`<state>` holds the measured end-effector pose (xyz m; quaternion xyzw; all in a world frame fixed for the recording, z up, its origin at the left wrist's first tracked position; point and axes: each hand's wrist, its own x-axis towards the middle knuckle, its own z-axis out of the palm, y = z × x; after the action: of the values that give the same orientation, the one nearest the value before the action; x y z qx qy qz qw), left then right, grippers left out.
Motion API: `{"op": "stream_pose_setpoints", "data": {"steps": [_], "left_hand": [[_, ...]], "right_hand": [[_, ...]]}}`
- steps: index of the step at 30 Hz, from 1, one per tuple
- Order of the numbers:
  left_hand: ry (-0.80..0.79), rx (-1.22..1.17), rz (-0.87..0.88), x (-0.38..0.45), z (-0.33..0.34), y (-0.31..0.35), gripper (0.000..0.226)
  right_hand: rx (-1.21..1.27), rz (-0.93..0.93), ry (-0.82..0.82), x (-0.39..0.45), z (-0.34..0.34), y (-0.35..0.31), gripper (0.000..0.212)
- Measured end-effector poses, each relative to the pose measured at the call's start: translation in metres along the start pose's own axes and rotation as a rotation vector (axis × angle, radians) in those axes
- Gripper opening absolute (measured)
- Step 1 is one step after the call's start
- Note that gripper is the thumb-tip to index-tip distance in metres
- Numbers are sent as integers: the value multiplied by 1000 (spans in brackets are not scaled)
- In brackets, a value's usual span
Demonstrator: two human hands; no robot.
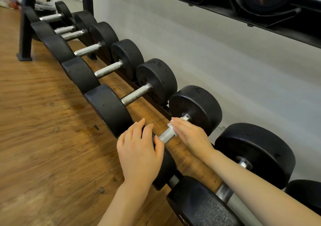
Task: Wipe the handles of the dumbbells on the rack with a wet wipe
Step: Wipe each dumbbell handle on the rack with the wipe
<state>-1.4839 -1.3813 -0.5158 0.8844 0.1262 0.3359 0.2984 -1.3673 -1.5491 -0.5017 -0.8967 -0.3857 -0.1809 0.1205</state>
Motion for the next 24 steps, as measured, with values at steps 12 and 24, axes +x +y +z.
{"op": "stream_pose_setpoints", "data": {"steps": [12, 24], "left_hand": [[1, -10, -1, 1, 0, 0, 49], [9, -28, -1, 1, 0, 0, 48]], "right_hand": [[24, -3, -46, 1, 1, -2, 31], [21, -41, -142, 12, -9, 5, 32]]}}
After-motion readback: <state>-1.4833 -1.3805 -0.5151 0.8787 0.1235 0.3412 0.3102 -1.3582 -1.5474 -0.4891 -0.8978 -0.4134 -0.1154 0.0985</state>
